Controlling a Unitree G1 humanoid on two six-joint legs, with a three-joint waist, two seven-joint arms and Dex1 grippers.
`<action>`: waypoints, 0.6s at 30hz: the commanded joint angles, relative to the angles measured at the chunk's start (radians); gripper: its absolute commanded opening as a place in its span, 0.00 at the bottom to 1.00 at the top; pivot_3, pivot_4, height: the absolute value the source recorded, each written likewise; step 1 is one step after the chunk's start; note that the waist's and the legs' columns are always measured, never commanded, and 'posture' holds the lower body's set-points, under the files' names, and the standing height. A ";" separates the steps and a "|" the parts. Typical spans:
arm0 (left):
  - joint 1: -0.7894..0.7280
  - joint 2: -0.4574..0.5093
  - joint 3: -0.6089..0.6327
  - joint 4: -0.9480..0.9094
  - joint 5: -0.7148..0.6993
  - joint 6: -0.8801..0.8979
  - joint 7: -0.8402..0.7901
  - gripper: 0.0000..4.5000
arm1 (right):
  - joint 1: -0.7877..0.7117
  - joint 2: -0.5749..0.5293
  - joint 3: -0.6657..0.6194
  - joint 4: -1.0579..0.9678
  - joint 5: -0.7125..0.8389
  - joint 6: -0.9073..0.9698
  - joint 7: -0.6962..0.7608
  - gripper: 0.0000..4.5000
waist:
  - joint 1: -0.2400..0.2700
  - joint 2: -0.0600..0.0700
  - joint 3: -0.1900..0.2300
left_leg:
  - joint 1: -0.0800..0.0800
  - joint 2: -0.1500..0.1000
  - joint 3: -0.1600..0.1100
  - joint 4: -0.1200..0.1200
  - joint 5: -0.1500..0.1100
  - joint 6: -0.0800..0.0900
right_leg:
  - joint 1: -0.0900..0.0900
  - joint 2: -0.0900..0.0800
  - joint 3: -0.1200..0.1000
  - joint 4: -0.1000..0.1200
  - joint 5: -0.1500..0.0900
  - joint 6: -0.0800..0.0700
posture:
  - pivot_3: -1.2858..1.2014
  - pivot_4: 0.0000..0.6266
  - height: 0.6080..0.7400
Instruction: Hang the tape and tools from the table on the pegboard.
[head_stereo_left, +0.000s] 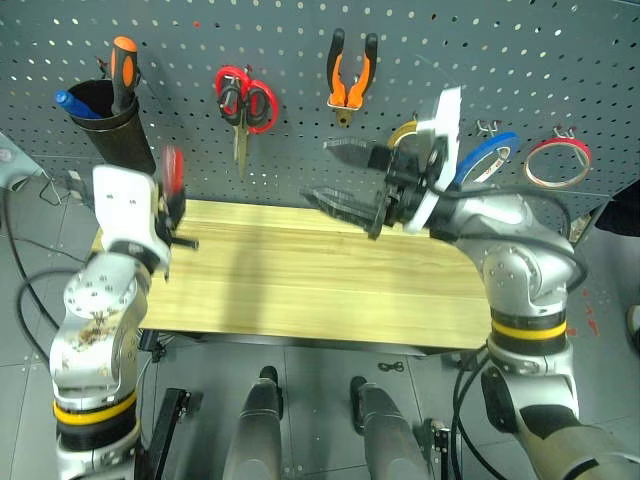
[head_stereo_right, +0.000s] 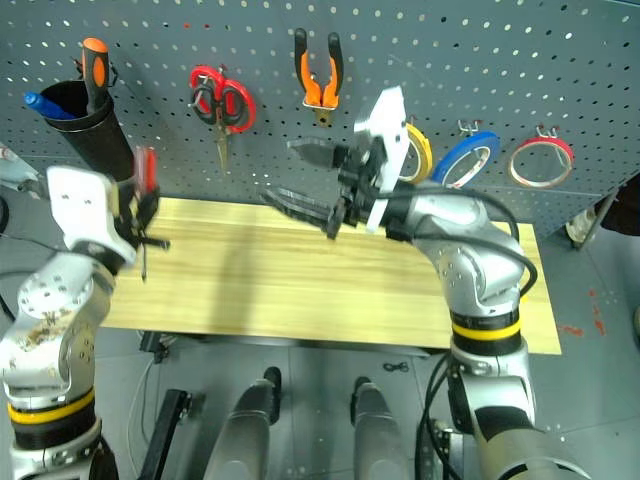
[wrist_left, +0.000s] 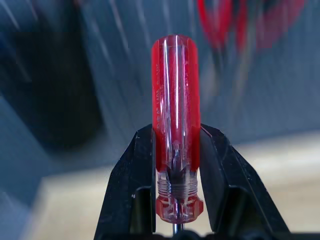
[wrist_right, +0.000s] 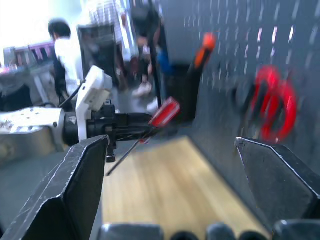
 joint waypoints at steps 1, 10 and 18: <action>-0.129 0.039 -0.012 -0.009 0.070 -0.081 0.051 0.16 | -0.059 0.025 -0.041 0.020 0.018 -0.071 -0.025 1.00 | 0.003 -0.002 -0.007 | 0.000 0.000 0.000 0.000 0.000 0.000 | 0.000 0.000 0.000 -0.001 0.001 -0.001 | 0.61 0.41 1.00; -0.461 0.112 -0.036 0.249 0.165 -0.269 0.098 0.16 | -0.102 0.033 -0.039 0.049 0.010 -0.133 -0.057 1.00 | 0.027 -0.005 -0.011 | -0.001 0.000 -0.001 -0.004 0.001 -0.002 | 0.000 -0.001 -0.003 -0.002 0.002 -0.002 | 0.60 0.38 1.00; -0.669 0.081 -0.059 0.659 0.165 -0.560 0.107 0.16 | -0.124 0.033 -0.032 0.047 0.012 -0.122 -0.092 1.00 | 0.030 -0.008 -0.017 | -0.001 0.000 -0.002 -0.005 0.003 -0.004 | 0.000 -0.001 -0.005 -0.001 0.002 -0.003 | 0.58 0.38 1.00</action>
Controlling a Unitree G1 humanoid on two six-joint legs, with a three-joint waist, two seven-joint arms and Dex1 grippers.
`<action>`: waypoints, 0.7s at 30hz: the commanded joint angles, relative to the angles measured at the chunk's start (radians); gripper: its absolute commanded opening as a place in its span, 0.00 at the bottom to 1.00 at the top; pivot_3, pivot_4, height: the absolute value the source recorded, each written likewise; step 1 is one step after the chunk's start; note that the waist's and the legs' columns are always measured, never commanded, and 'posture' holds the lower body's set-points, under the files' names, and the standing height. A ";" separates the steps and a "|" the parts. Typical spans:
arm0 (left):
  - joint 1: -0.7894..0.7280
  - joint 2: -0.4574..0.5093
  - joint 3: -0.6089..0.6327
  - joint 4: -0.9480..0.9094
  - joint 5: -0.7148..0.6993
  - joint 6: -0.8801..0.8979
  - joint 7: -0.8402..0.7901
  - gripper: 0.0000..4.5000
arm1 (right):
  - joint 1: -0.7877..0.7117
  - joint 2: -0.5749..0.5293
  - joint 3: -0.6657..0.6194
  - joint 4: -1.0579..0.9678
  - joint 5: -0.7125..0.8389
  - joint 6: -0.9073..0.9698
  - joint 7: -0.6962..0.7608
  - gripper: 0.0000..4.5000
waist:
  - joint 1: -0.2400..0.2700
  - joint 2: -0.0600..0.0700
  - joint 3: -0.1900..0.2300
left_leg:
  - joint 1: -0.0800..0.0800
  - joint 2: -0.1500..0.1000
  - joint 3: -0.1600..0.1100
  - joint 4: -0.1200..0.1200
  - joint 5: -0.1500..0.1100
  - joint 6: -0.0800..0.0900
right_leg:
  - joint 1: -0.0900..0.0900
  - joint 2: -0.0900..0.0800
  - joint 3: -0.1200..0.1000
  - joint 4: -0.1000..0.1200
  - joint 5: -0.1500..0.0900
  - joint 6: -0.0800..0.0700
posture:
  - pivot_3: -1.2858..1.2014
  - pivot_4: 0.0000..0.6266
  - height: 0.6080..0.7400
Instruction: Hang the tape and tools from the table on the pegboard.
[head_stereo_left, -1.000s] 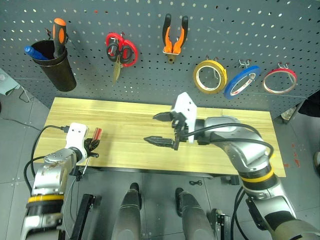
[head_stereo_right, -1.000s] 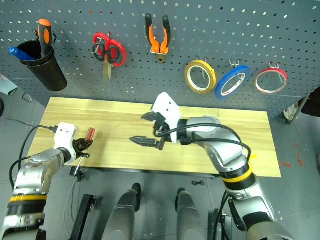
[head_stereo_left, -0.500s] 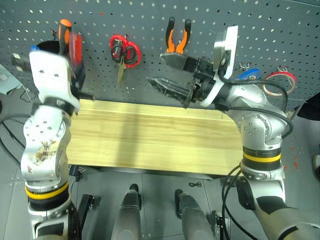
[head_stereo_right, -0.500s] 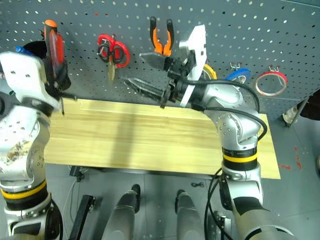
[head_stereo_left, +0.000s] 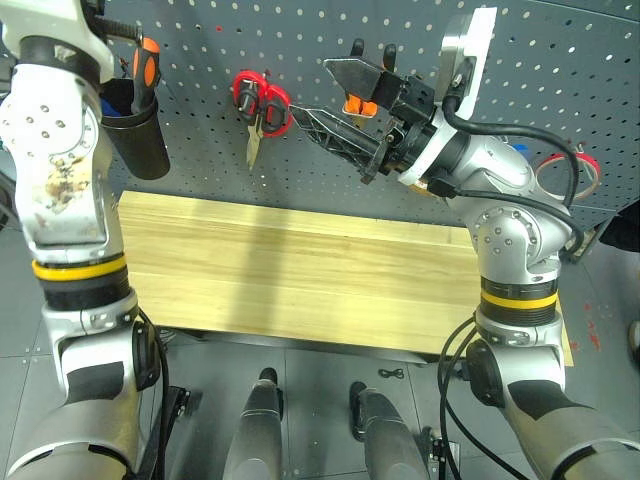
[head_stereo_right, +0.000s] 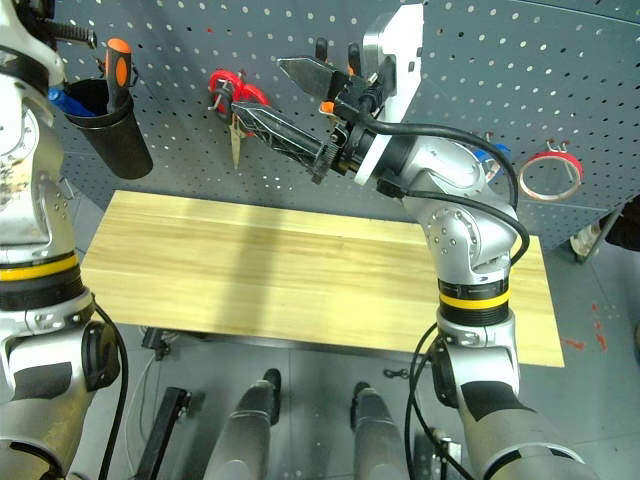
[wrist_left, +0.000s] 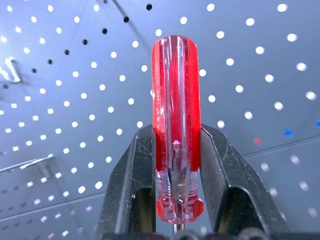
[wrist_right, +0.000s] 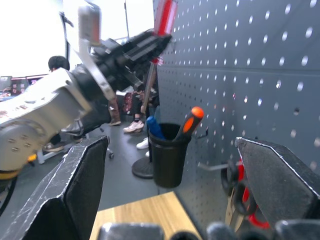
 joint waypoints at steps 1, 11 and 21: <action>-0.088 -0.003 0.007 0.145 0.014 -0.151 0.031 0.16 | -0.015 -0.009 -0.013 -0.035 0.006 -0.019 -0.012 1.00 | 0.000 0.000 0.000 | 0.000 0.000 0.000 0.000 0.000 0.000 | 0.000 0.000 0.000 0.000 0.000 0.000 | 0.58 0.39 1.00; -0.071 -0.050 0.049 0.351 -0.036 -0.199 0.074 0.39 | 0.016 -0.043 -0.004 -0.053 0.001 0.008 -0.044 1.00 | -0.008 0.000 0.000 | 0.000 0.000 -0.001 0.000 0.000 0.000 | 0.000 0.000 0.000 0.002 0.000 0.000 | 0.57 0.44 1.00; -0.050 -0.044 0.068 0.265 -0.121 -0.178 -0.003 0.99 | 0.049 -0.066 0.006 -0.058 -0.011 0.009 -0.044 1.00 | -0.010 0.000 0.000 | 0.000 0.000 -0.002 0.000 0.001 0.000 | 0.000 0.000 -0.001 0.003 0.000 0.000 | 0.57 0.45 1.00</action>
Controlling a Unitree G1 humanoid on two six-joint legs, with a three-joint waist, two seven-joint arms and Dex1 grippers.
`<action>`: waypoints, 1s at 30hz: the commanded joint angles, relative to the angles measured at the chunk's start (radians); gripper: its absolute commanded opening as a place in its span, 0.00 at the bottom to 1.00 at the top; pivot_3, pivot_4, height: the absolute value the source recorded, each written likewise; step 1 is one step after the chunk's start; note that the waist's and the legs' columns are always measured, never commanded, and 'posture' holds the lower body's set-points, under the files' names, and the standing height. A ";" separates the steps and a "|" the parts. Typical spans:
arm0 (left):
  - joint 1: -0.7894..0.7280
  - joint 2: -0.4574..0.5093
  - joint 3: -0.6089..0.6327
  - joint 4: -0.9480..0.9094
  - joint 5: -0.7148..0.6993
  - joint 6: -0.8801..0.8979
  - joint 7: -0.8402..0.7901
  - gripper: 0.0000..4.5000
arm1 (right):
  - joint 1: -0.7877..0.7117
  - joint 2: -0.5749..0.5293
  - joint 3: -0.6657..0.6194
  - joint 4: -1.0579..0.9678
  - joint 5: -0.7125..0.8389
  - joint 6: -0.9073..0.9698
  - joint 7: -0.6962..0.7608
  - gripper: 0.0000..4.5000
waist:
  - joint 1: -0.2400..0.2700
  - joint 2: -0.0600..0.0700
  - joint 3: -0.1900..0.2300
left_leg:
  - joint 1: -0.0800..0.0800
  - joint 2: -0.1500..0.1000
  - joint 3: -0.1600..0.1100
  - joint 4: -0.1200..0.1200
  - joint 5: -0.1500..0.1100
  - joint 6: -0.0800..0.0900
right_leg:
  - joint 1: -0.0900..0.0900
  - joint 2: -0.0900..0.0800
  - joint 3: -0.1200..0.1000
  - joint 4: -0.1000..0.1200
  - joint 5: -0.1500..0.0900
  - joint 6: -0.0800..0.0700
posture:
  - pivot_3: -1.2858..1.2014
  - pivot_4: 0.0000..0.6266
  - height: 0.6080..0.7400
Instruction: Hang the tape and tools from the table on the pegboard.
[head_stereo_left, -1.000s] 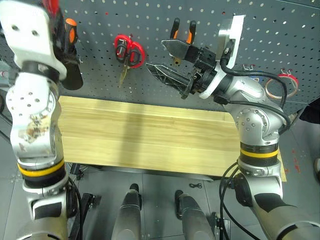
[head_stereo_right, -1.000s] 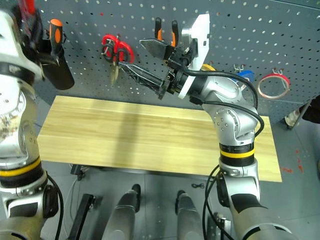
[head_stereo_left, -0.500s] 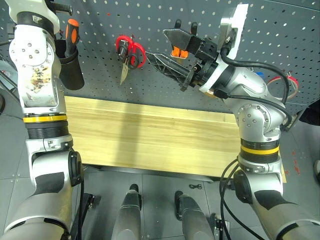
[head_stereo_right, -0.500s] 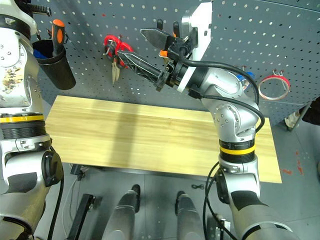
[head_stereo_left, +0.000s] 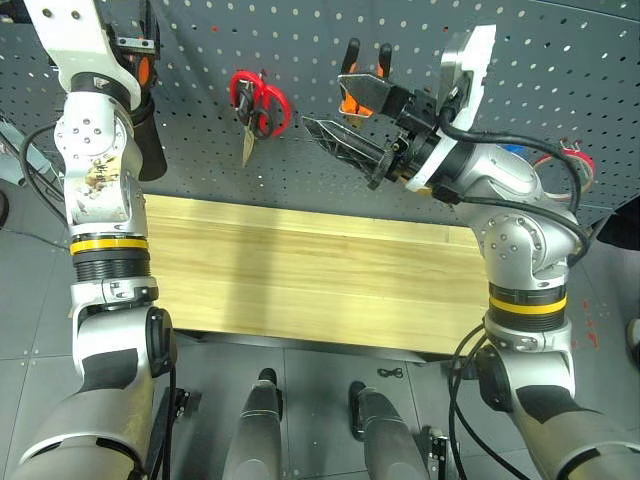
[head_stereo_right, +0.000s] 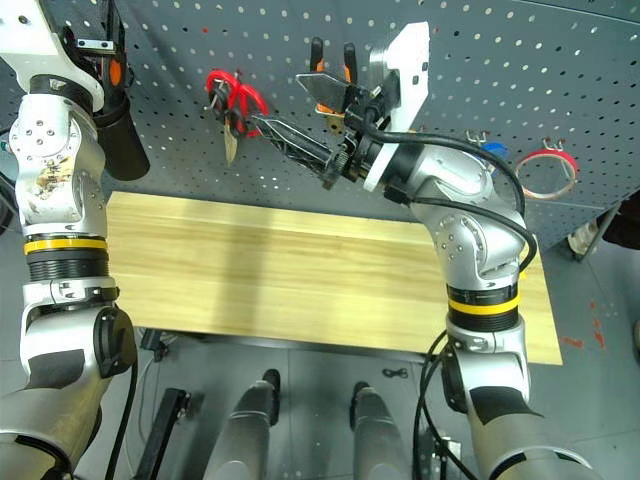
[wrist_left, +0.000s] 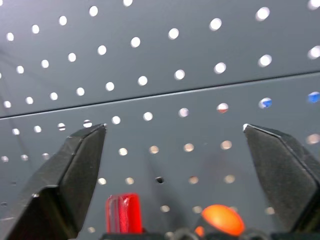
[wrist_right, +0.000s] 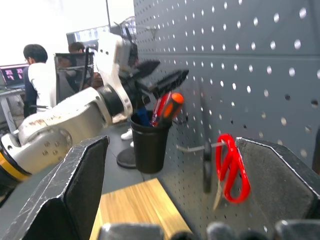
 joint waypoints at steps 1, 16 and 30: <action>0.007 0.025 0.041 -0.123 -0.050 0.007 -0.030 0.99 | 0.011 -0.023 -0.004 -0.051 -0.003 -0.003 -0.001 1.00 | 0.000 0.000 0.000 | 0.000 0.000 0.000 0.000 0.000 0.000 | 0.000 0.000 0.000 0.000 0.000 0.000 | 0.57 0.45 1.00; 0.584 0.171 -0.086 -0.893 -0.686 0.899 -0.449 0.99 | 0.507 -0.246 0.035 -0.394 -0.021 0.171 -0.053 1.00 | -0.011 0.000 0.000 | 0.001 0.001 -0.002 0.004 0.000 0.000 | 0.002 0.000 0.000 0.005 0.000 0.000 | 0.58 0.51 1.00; 0.814 -0.018 -0.529 -0.523 -0.212 0.437 -0.509 0.99 | 0.866 -0.200 0.104 -0.082 -0.384 -0.104 -0.240 1.00 | -0.005 0.002 -0.004 | 0.002 0.000 0.002 0.008 0.004 0.006 | 0.004 0.000 0.003 -0.002 -0.003 0.000 | 0.57 0.48 1.00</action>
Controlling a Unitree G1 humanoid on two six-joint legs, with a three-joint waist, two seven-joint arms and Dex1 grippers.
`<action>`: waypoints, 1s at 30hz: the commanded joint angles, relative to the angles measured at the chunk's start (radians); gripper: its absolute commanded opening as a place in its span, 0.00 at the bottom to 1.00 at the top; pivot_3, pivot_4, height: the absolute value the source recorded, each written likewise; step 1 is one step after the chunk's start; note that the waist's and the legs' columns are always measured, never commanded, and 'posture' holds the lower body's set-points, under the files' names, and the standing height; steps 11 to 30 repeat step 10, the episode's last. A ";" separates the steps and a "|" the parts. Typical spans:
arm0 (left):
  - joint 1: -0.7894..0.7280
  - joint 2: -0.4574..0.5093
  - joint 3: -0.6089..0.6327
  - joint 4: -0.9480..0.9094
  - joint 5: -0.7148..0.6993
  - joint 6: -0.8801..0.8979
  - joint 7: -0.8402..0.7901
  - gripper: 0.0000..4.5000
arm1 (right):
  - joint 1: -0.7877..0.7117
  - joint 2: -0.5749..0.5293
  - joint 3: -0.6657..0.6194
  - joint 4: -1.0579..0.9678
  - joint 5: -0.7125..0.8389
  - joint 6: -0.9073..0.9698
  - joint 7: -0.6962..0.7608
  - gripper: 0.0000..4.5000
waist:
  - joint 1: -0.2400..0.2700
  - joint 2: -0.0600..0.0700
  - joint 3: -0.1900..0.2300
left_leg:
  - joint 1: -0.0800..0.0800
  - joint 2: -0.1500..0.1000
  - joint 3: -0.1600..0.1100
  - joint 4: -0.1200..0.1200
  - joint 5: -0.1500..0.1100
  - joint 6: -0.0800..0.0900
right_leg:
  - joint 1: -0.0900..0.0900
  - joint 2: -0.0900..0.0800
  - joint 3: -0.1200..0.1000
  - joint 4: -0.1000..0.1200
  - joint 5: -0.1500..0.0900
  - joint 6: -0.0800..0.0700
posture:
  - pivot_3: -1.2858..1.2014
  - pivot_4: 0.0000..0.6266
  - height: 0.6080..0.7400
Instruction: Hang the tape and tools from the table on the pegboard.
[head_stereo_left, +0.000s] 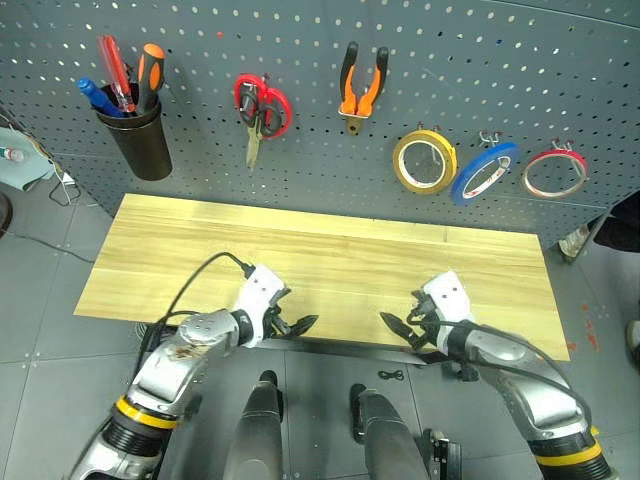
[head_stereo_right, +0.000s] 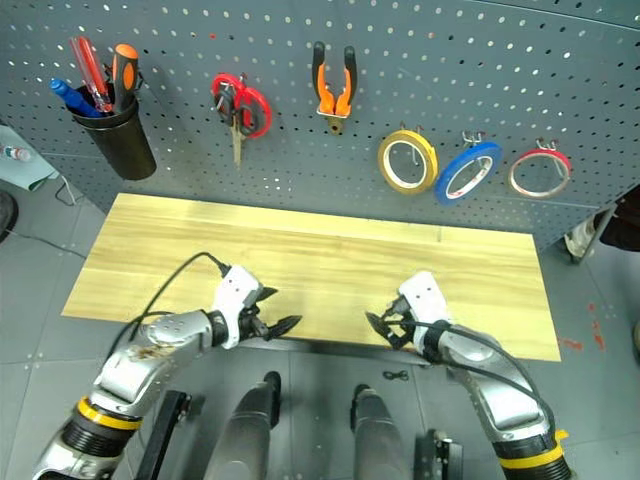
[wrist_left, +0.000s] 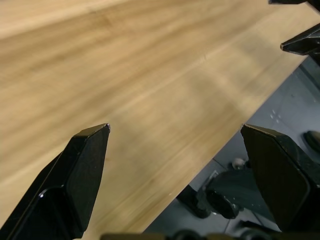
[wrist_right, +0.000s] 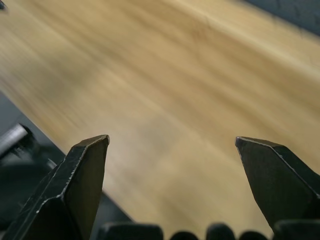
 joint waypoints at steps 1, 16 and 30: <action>-0.024 -0.030 -0.034 0.094 0.079 -0.116 -0.038 0.99 | 0.029 0.004 -0.044 0.052 -0.039 -0.096 -0.004 1.00 | -0.002 0.001 -0.005 | 0.000 0.000 0.000 0.000 0.000 0.000 | 0.000 0.000 0.000 0.000 0.001 0.001 | 0.57 0.47 1.00; -0.052 -0.095 -0.049 0.252 0.166 -0.246 -0.114 0.99 | 0.053 0.055 -0.083 0.113 -0.075 -0.144 -0.033 1.00 | -0.002 0.009 -0.027 | 0.000 0.000 0.000 -0.001 0.000 0.000 | 0.000 0.000 0.000 -0.001 0.005 0.008 | 0.56 0.41 1.00; -0.052 -0.095 -0.049 0.252 0.166 -0.246 -0.114 0.99 | 0.053 0.055 -0.083 0.113 -0.075 -0.144 -0.033 1.00 | -0.002 0.009 -0.027 | 0.000 0.000 0.000 -0.001 0.000 0.000 | 0.000 0.000 0.000 -0.001 0.005 0.008 | 0.56 0.41 1.00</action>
